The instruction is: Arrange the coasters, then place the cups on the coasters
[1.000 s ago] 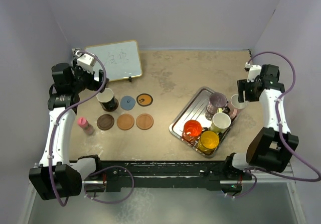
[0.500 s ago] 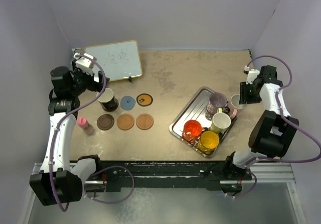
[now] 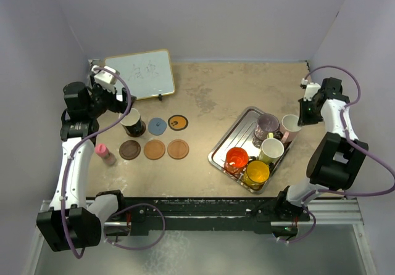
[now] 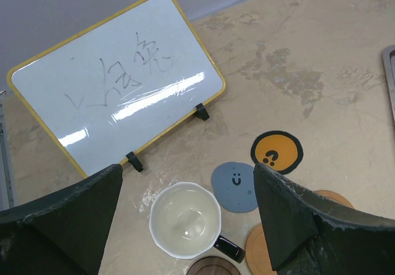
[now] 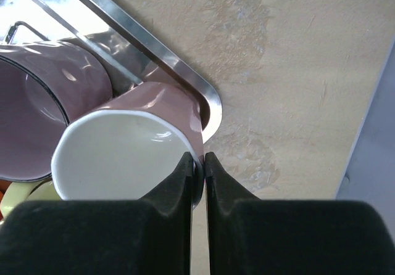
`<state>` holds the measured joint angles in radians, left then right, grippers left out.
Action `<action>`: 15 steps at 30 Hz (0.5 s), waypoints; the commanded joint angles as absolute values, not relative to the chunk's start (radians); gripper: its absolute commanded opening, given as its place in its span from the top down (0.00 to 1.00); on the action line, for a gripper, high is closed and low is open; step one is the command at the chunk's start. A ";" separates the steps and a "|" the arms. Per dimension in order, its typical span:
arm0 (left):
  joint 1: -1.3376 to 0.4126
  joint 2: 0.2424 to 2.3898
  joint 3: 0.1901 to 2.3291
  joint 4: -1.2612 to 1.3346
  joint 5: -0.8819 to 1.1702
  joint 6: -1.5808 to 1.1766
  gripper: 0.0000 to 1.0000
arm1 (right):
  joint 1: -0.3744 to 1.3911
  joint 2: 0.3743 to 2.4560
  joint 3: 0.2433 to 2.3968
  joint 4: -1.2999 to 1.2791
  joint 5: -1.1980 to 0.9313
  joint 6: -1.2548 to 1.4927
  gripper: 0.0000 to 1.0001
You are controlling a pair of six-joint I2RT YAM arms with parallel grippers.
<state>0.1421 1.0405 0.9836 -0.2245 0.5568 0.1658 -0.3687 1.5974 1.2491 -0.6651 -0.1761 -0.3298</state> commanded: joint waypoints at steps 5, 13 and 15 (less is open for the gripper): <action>0.147 1.051 0.982 -0.170 0.600 0.147 0.17 | -0.373 1.575 1.366 -0.747 -0.216 -0.366 1.00; 0.147 1.040 0.970 -0.149 0.585 0.142 0.17 | -0.372 1.500 1.510 -0.825 -0.247 -0.385 1.00; 0.147 1.040 0.967 -0.146 0.584 0.143 0.17 | -0.371 1.487 1.562 -0.842 -0.256 -0.370 1.00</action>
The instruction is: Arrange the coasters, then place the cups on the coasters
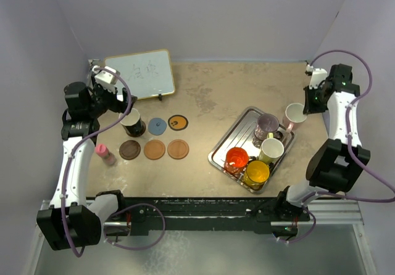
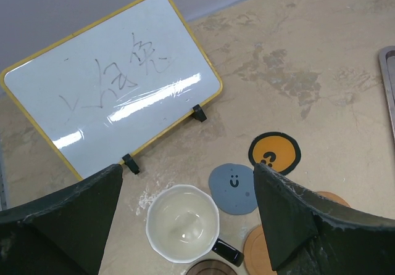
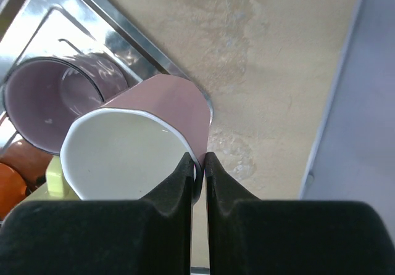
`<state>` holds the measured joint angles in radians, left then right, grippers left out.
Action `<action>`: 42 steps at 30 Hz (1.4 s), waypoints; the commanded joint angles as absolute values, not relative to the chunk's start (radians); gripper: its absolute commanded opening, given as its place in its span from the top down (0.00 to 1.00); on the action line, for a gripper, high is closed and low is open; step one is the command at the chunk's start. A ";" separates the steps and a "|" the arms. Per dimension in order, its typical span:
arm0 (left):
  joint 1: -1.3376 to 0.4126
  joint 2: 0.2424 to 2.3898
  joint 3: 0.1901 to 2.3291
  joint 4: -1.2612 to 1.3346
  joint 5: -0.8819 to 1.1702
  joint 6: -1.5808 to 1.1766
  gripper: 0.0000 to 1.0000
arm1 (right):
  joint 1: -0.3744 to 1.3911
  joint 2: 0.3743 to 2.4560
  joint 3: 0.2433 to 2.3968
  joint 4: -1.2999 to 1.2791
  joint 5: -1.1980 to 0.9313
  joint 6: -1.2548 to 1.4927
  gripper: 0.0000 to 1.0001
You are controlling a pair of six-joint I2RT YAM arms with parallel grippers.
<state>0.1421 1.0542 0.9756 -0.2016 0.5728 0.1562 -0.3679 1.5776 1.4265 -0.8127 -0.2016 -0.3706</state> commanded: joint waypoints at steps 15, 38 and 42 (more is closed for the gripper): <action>0.147 1.018 0.990 -0.105 0.612 0.128 0.19 | -0.141 1.418 1.831 -0.839 -0.297 -0.238 1.00; -0.057 1.052 1.141 -0.282 0.538 0.154 0.22 | 0.489 1.490 1.701 -0.512 -0.123 -0.077 1.00; -0.100 1.092 1.146 -0.265 0.568 0.088 0.23 | 0.554 1.525 1.668 -0.472 -0.106 -0.076 1.00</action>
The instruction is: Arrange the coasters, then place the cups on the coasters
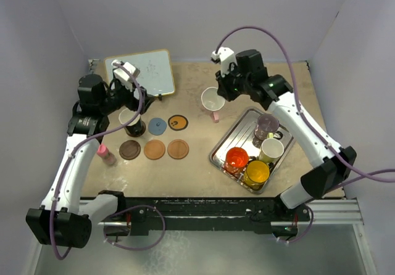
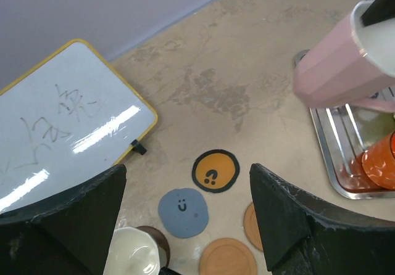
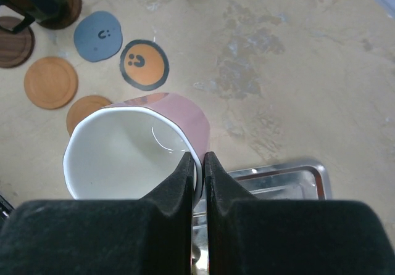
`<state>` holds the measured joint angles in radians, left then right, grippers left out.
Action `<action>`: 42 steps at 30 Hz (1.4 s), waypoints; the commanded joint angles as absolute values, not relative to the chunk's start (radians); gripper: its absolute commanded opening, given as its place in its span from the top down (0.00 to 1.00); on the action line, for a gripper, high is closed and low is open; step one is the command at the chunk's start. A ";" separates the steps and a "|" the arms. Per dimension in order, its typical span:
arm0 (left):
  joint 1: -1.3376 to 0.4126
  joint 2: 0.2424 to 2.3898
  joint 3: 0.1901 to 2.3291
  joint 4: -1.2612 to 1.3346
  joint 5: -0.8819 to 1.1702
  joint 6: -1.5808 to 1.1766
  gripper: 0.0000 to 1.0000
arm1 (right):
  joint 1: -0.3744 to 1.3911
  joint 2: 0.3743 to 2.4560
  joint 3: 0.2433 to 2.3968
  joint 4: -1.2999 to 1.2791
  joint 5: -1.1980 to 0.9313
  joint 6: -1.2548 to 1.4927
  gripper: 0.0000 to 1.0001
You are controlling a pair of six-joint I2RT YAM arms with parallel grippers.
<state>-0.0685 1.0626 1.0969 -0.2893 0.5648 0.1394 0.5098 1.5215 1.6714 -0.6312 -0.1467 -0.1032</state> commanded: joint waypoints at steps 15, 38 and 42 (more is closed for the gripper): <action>-0.309 1.227 1.144 -0.192 0.548 -0.055 0.26 | 0.671 1.637 1.671 -0.430 -0.104 -0.028 1.00; -0.467 1.416 1.262 -0.197 0.278 -0.204 0.42 | 0.704 1.640 1.680 -0.422 0.073 0.058 1.00; -0.477 1.420 1.251 -0.187 0.262 -0.203 0.47 | 0.704 1.638 1.680 -0.423 0.071 0.075 1.00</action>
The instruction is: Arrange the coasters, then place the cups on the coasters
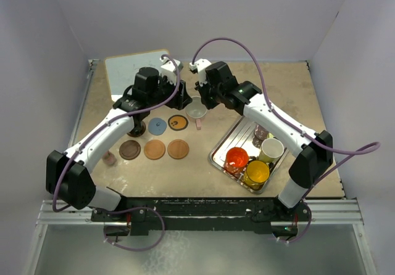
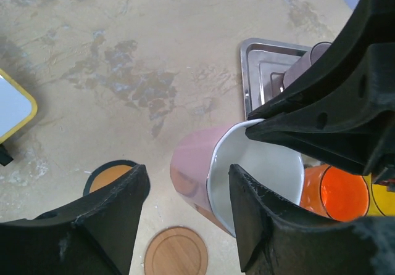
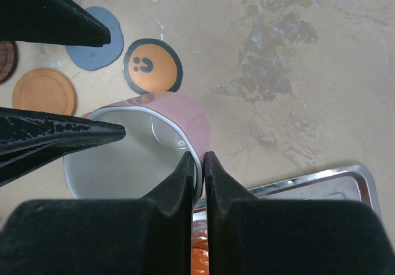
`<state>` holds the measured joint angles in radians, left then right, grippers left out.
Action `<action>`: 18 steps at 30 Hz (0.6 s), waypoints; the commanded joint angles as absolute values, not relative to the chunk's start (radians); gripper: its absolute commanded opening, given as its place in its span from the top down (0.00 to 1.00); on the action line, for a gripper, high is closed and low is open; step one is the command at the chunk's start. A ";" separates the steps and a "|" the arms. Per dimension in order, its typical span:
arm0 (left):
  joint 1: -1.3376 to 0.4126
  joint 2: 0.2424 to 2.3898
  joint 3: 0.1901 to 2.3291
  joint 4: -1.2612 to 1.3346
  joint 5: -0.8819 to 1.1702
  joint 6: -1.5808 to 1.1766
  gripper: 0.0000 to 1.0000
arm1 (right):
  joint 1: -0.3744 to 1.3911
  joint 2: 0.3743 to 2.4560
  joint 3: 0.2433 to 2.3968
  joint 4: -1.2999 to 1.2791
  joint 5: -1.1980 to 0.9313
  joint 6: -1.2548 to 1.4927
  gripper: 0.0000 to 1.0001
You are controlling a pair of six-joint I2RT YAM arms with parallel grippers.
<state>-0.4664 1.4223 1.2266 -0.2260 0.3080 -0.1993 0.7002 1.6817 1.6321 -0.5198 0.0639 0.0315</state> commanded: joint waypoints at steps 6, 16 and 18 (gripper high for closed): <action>-0.479 1.425 1.223 -0.160 0.258 -0.220 0.55 | 0.704 1.632 1.680 -0.423 0.071 0.090 1.00; -0.479 1.475 1.245 -0.172 0.274 -0.244 0.53 | 0.704 1.627 1.694 -0.431 0.087 0.085 1.00; -0.479 1.483 1.248 -0.175 0.276 -0.245 0.55 | 0.704 1.625 1.698 -0.432 0.087 0.084 1.00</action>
